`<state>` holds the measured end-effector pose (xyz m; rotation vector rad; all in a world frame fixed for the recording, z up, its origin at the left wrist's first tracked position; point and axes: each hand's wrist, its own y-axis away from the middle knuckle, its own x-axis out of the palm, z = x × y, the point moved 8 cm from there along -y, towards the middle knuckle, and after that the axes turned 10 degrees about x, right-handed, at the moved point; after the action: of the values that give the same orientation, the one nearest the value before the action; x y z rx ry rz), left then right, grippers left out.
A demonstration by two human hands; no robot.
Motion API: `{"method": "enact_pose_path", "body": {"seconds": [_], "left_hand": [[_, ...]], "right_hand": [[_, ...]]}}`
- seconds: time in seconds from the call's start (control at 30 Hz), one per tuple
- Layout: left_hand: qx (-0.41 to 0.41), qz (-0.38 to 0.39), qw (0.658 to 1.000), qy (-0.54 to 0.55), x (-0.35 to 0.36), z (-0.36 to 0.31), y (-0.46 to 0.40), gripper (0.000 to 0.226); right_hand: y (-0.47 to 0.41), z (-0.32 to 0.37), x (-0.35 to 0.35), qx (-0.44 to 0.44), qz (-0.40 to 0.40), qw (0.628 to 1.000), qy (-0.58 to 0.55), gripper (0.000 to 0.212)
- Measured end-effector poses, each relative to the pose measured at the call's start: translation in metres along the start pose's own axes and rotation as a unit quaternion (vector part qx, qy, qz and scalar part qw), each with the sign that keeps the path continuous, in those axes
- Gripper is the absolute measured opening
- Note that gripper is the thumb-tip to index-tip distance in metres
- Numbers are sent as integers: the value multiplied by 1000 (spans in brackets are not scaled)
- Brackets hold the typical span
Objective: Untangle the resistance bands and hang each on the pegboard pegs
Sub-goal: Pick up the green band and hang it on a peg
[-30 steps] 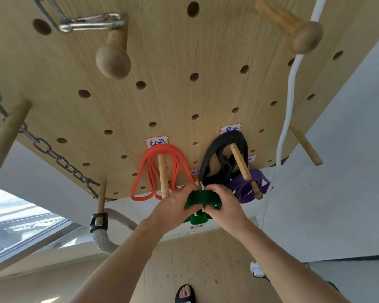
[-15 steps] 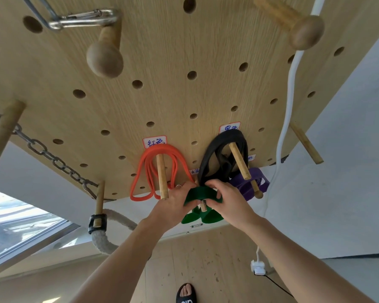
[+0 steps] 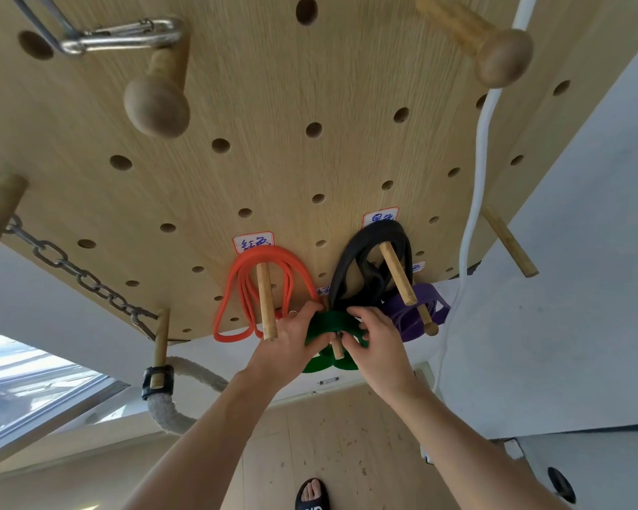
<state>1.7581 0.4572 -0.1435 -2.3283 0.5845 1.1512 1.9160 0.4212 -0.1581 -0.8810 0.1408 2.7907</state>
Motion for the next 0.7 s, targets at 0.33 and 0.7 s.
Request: {"method": "enact_pose_path", "body": {"seconds": [0.33,0.7], "left_hand": [[-57,-41,993,95,-1,7,-3,27],[9,-17,1000,-15,-10,8,-5,39]], "right_hand": [[39,-9,26,107,-117,976,-149,29],[48,4,33,104,-121,980,-120,39]]}}
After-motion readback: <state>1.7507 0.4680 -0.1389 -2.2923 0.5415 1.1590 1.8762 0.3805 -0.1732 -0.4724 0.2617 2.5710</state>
